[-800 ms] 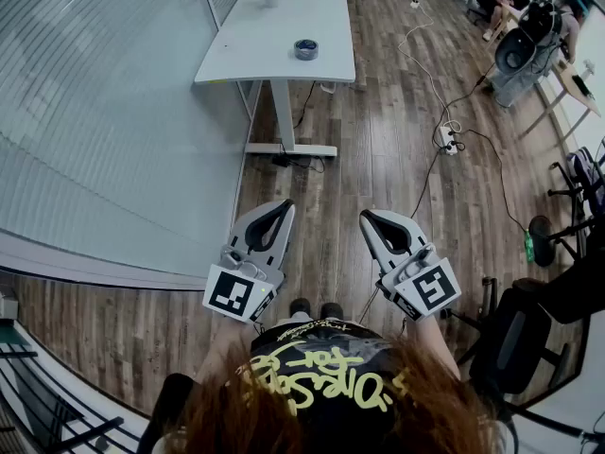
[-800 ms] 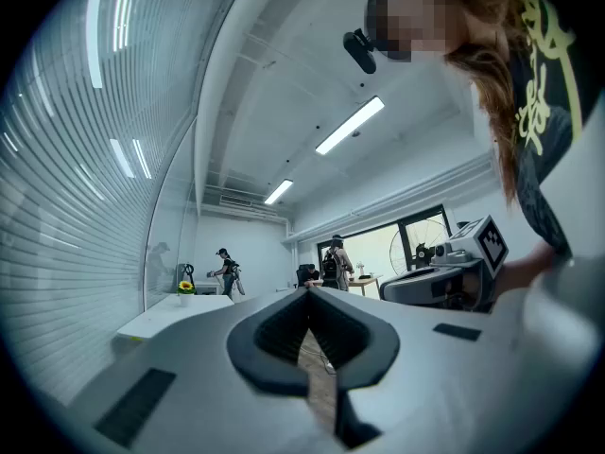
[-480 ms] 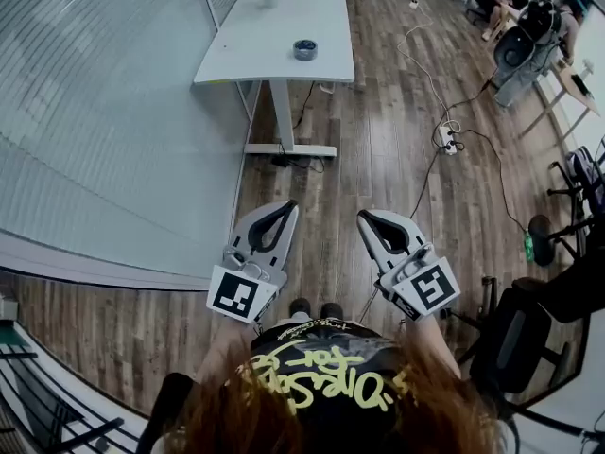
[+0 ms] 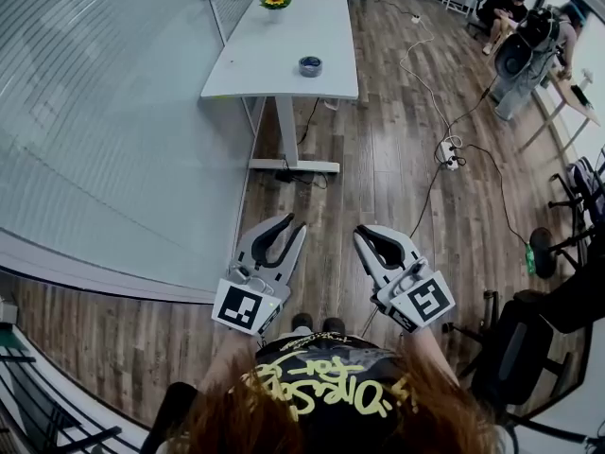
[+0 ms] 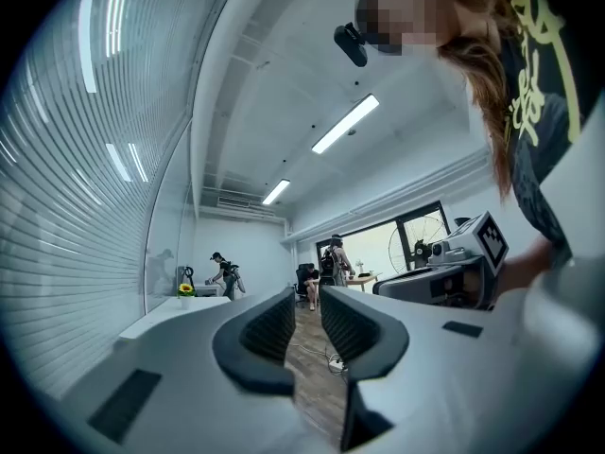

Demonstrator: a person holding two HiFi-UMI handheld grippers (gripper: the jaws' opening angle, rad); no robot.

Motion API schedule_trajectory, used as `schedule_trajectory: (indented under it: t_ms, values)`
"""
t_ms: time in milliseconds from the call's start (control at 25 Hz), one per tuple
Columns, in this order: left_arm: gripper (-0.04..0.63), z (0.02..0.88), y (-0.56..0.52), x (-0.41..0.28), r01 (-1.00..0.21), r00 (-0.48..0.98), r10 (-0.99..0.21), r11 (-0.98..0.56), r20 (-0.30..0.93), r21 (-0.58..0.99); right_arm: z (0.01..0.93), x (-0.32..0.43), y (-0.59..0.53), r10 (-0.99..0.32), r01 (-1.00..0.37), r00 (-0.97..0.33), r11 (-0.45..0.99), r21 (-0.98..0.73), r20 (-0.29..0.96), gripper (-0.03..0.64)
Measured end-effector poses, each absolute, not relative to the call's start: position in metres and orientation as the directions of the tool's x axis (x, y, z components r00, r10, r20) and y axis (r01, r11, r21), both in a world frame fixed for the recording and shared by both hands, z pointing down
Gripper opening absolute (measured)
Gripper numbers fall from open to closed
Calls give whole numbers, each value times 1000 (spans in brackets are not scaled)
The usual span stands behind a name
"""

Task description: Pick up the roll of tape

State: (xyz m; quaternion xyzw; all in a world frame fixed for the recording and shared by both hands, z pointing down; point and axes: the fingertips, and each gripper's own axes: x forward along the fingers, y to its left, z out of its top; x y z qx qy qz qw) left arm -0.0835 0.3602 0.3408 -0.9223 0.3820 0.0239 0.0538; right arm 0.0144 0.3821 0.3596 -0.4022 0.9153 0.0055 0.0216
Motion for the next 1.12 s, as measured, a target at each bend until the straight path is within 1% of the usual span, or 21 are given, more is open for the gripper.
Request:
schedule_trajectory:
  t_ms: [40, 80, 120, 200, 240, 280, 360, 520, 680, 800, 960, 1120]
  values:
    - [95, 341, 360, -86, -714, 700, -709, -696, -88, -79, 358, 15, 382, -742, -743, -668, 669, -9, -53, 7]
    - [136, 341, 360, -89, -722, 691, -717, -687, -90, -74, 356, 17, 381, -752, -753, -656, 658, -16, -68, 48]
    - [191, 341, 359, -93, -732, 681, -727, -678, -92, -66, 353, 20, 381, -763, -764, -641, 645, -26, -84, 118]
    - [299, 343, 356, -102, -752, 659, -747, -658, -93, -44, 348, 24, 379, -783, -784, -612, 619, -46, -108, 178]
    - [327, 343, 354, -107, -761, 648, -756, -648, -94, -36, 349, 26, 378, -792, -793, -599, 607, -49, -113, 217]
    - [340, 344, 353, -111, -767, 640, -762, -641, -95, -30, 350, 27, 378, -799, -799, -591, 599, -50, -112, 238]
    - [352, 343, 353, -116, -770, 637, -765, -638, -98, -27, 352, 24, 375, -802, -801, -588, 595, -58, -103, 244]
    - [353, 345, 354, -122, -759, 650, -754, -651, -95, -29, 354, 12, 375, -792, -790, -602, 609, -68, -97, 244]
    - [351, 355, 352, -131, -733, 680, -731, -680, -59, -20, 356, -12, 377, -770, -768, -633, 638, -61, -84, 244]
    - [351, 360, 351, -137, -721, 692, -720, -692, -53, -18, 362, -23, 380, -777, -776, -624, 628, -53, -78, 244]
    - [351, 375, 350, -146, -700, 712, -701, -713, -41, 32, 369, -34, 388, -796, -796, -601, 605, -35, -73, 244]
    - [352, 391, 344, -148, -676, 735, -678, -735, -7, 55, 385, -39, 387, -810, -809, -585, 586, -46, -35, 243]
